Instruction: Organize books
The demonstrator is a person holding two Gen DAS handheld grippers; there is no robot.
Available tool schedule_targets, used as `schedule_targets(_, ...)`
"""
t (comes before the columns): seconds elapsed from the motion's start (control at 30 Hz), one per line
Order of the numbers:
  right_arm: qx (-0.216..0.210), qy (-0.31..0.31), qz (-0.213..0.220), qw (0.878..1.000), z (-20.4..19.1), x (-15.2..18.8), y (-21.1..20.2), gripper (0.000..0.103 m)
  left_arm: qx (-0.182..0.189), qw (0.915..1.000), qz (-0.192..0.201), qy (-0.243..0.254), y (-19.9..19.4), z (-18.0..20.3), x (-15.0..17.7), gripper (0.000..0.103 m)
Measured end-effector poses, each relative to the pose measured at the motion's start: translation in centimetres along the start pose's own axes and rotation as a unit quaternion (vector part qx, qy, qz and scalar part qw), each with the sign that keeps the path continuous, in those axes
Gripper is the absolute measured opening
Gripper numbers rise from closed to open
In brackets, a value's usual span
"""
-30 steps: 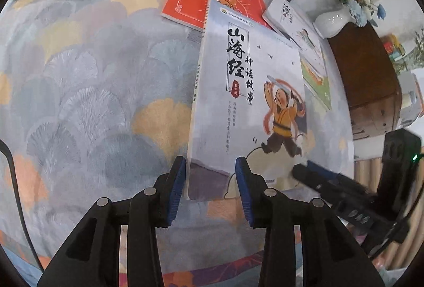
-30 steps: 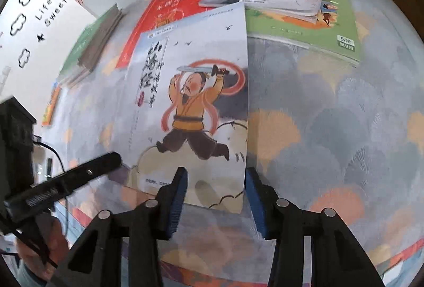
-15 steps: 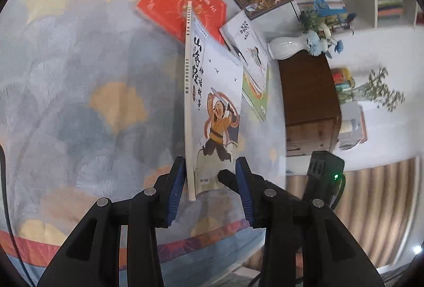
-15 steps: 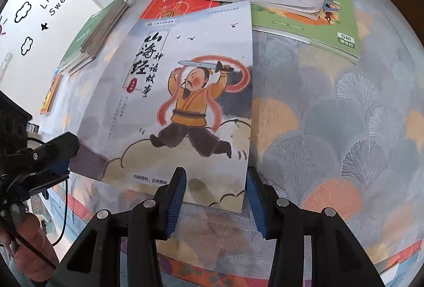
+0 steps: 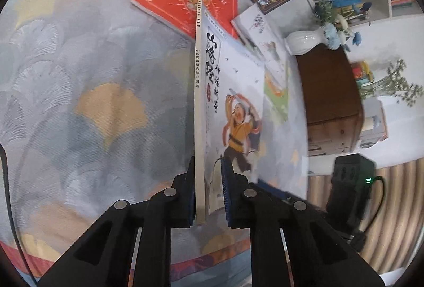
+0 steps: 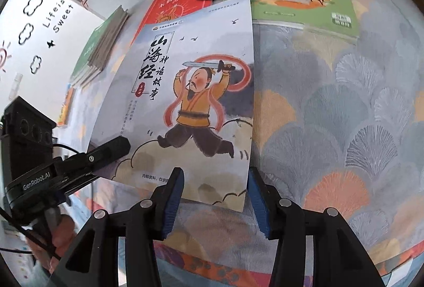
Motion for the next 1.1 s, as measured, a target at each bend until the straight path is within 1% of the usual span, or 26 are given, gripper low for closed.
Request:
schedule_targets(0.07,-0.032,0.032,-0.011,0.999,0.9,-0.2,-0.4,0.049,0.032,0.9994,-0.003,-0.015,-0.2,0.6,-0.3,0.012)
schedule_targets(0.13,-0.072,0.073,-0.021,0.995,2.0,-0.3,-0.7,0.050,0.069,0.9970,-0.007,-0.034,-0.2,1.2,-0.7,0.012)
schedule_targets(0.27,-0.138,0.150,-0.021,0.979,4.5,-0.4,-1.2,0.052,0.116,0.9909,-0.018,-0.066,0.1,2.2,-1.1,0.012)
schedule_targets(0.4,-0.199,0.203,-0.023,0.958,5.7,-0.4,-1.0,0.052,0.141,0.9861,-0.031,-0.083,0.4,3.0,-1.2,0.012)
schedule_targets(0.43,-0.217,0.214,-0.025,0.952,5.8,-0.5,-0.8,0.052,0.150,0.9839,-0.035,-0.092,0.5,3.2,-1.2,0.012)
schedule_targets(0.53,-0.253,0.234,-0.031,0.938,5.3,-0.9,0.1,0.052,0.161,0.9803,-0.039,-0.108,0.4,3.0,-1.2,0.012)
schedule_targets(0.63,-0.277,0.245,-0.029,0.929,4.3,-1.6,0.6,0.052,0.165,0.9771,-0.049,-0.126,0.6,2.5,-1.2,0.012)
schedule_targets(0.67,-0.276,0.242,-0.026,0.930,4.1,-1.8,0.5,0.047,0.158,0.9781,-0.050,-0.126,0.6,2.3,-1.1,0.012)
schedule_targets(0.7,-0.270,0.233,-0.020,0.934,3.8,-2.1,0.3,0.046,0.142,0.9814,-0.049,-0.119,0.6,2.2,-1.1,0.011)
schedule_targets(0.77,-0.229,0.201,-0.010,0.952,3.3,-2.2,-0.3,0.041,0.107,0.9883,-0.047,-0.097,0.6,1.9,-1.1,0.011)
schedule_targets(0.83,-0.167,0.158,0.001,0.973,2.7,-2.3,-0.8,0.041,0.066,0.9944,-0.046,-0.069,0.5,1.8,-1.1,0.011)
schedule_targets(0.87,-0.137,0.136,0.006,0.981,2.3,-2.3,-1.1,0.041,0.048,0.9960,-0.048,-0.057,0.5,1.7,-1.1,0.011)
schedule_targets(0.9,-0.112,0.118,0.012,0.987,2.1,-2.3,-1.3,0.041,0.033,0.9970,-0.051,-0.049,0.6,1.7,-1.0,0.011)
schedule_targets(0.93,-0.078,0.093,0.020,0.992,1.6,-2.3,-1.6,0.040,0.021,0.9976,-0.053,-0.038,0.6,1.7,-1.0,0.011)
schedule_targets(1.0,-0.025,0.048,0.034,0.998,0.6,-2.5,-2.1,0.040,-0.008,0.9986,-0.052,-0.005,0.5,2.1,-0.8,0.011)
schedule_targets(1.03,-0.003,0.027,0.039,0.999,0.1,-2.5,-2.3,0.040,-0.023,0.9984,-0.051,0.012,0.4,2.2,-0.8,0.011)
schedule_targets(1.1,0.039,-0.016,0.050,0.998,-1.1,-2.6,-2.6,0.040,-0.066,0.9945,-0.043,0.070,0.0,3.2,-0.8,0.011)
Point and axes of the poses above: each gripper's, at about its wrist camera, not at the fingertips, and y roughly the way its jaws point, z to its right, x to its underside, the point moved 7 cm from there along y, roughly the way its jaws point, and after that the axes turned 3 degrees about x, right-handed, at the moved point
